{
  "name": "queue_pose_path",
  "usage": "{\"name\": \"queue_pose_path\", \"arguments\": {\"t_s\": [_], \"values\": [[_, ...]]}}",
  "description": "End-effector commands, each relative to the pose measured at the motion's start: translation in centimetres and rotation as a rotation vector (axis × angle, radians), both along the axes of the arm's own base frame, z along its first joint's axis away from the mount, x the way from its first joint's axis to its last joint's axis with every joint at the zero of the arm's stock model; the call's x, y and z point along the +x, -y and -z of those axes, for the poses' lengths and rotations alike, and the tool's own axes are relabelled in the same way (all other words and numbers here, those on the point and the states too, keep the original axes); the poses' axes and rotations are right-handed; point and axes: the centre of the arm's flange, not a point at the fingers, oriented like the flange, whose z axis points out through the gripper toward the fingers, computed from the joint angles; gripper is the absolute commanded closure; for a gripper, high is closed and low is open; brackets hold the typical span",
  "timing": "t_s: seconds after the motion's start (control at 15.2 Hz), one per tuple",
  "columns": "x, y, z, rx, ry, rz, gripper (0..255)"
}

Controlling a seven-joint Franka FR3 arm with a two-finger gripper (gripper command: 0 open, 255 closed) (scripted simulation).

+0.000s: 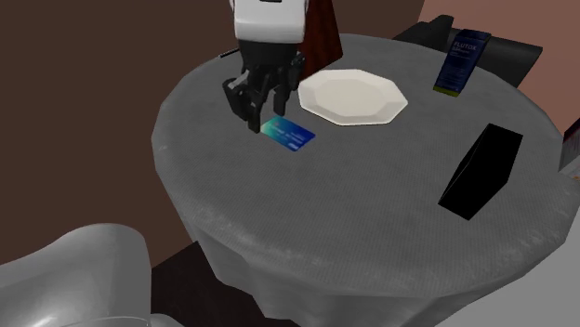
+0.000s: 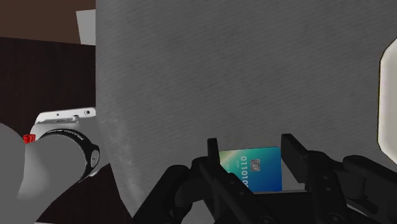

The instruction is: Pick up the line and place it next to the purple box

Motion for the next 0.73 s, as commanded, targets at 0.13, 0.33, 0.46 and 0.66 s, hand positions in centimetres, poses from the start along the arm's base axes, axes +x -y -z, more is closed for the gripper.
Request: {"name": "queue_pose_path", "arguments": {"t_s": [0.13,0.33,0.46,0.66], "values": [[0.8,1.0,-1.5,0.0,0.0,0.0,255],[3.3,4.1,-1.5,0.0,0.0,0.0,255],[4.9,6.2,-1.5,0.0,0.0,0.0,255],[7.3,9.3,-1.5,0.0,0.0,0.0,255]]}}
